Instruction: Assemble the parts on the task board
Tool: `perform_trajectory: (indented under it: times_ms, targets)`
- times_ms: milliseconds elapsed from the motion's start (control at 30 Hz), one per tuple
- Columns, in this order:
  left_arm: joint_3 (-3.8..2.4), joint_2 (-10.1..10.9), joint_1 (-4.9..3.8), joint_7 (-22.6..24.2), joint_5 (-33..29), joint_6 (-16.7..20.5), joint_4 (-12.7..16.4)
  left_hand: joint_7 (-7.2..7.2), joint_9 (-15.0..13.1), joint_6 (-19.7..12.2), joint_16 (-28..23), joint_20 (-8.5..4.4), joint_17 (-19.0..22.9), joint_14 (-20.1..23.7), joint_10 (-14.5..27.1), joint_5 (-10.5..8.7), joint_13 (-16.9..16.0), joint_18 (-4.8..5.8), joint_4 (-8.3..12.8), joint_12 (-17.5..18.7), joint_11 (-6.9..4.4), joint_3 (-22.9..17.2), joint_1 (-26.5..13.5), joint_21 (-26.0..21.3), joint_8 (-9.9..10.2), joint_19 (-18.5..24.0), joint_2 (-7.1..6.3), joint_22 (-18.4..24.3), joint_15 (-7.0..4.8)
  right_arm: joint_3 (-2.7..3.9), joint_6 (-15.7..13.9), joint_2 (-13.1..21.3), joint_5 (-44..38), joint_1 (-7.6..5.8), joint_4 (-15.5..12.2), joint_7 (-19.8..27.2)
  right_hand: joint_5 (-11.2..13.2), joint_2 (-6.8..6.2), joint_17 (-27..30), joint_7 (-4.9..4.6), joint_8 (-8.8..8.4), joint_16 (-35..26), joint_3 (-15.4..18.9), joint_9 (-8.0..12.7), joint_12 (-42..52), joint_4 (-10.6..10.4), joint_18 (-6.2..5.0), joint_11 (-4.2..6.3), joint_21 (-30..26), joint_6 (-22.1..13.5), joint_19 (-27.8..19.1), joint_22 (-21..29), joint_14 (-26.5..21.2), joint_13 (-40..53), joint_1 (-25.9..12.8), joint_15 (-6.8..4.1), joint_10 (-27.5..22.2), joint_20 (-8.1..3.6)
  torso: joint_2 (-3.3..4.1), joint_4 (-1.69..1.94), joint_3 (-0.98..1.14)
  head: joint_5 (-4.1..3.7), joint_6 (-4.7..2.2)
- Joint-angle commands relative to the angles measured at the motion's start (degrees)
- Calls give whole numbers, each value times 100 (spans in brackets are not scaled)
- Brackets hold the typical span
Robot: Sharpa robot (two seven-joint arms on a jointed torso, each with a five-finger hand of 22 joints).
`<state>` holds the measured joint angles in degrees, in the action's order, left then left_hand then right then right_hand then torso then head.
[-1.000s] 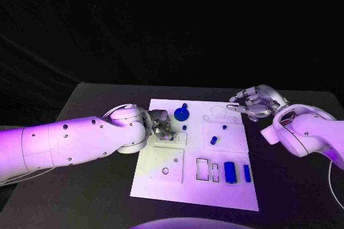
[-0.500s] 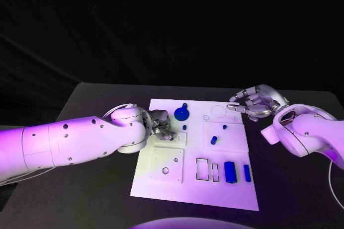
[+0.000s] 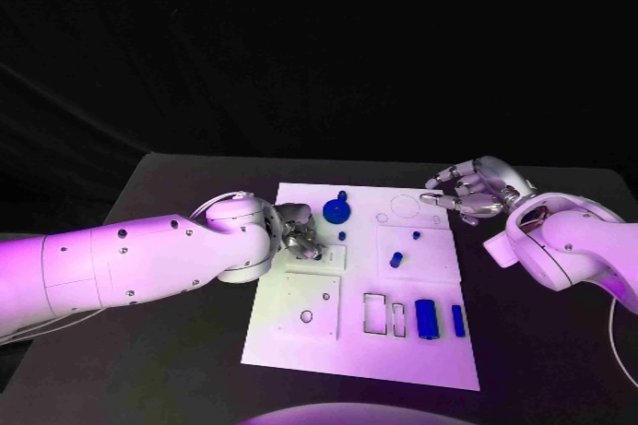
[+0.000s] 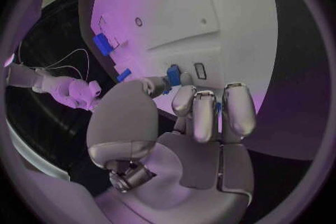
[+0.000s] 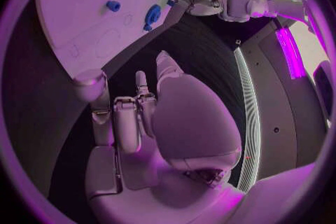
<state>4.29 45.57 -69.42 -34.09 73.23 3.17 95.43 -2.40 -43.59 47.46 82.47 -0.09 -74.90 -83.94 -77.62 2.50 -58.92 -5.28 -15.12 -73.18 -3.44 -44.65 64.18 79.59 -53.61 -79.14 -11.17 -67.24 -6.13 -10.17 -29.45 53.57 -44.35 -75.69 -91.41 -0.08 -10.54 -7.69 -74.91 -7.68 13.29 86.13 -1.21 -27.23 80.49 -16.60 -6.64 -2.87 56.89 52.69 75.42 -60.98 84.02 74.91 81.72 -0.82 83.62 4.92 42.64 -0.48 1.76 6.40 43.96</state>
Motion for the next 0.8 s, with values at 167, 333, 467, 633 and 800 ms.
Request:
perform_trajectory:
  times_ms: [167,333,467,633,800]
  targets:
    - [9,-48,11,-8,-133,-227,-57,191,-46,149,34,5,-326,-305,-31,31,20,73,790,34,2,-837,-151,36,-19,-32,-11,-14,-34,1,57,9,-14,3,-28,60,0,12,-542,7,34,-22,-40,-5,-32,-2,-79,4,-45,-12,-8,10,382,552,-31,-48,-45,-23,5,-5,-4,-15,4]
    - [11,-73,11,-11,-167,-255,-89,196,-51,155,33,4,-324,-305,-33,31,19,72,768,32,-2,-804,-198,33,-22,-30,-25,-10,-36,1,54,18,-13,3,-49,75,2,7,-541,6,37,-23,-32,-6,-28,-7,-77,3,-38,-14,-3,2,382,556,-49,-48,-42,-23,4,-1,-3,-30,12]
    - [12,-79,11,-11,-184,-259,-102,203,-57,162,35,2,-327,-306,-34,31,19,72,732,31,-6,-760,-261,33,-23,-30,-38,-13,-40,1,47,24,-12,3,-54,76,3,4,-540,6,38,-24,-29,-6,-26,-9,-79,3,-45,-15,-6,8,382,558,-58,-47,-40,-23,2,5,-2,-32,13]
    - [12,-80,12,-12,-198,-261,-113,207,-61,169,34,0,-326,-306,-34,31,22,71,697,31,-9,-715,-319,32,-23,-29,-49,-12,-42,1,44,26,-8,3,-55,77,4,7,-537,7,44,-26,-20,-7,-33,-14,-79,3,-52,-16,-5,10,381,550,-93,-47,-45,-23,-1,1,-2,-26,16]
    - [13,-81,12,-12,-208,-272,-121,214,-66,178,34,-3,-327,-306,-35,31,21,71,662,28,-14,-654,-383,30,-22,-28,-71,-11,-46,1,41,28,-1,3,-52,80,4,8,-537,7,48,-27,-11,-8,-31,-16,-79,3,-57,-17,-5,12,381,552,-122,-47,-44,-23,-2,-1,-3,-25,16]
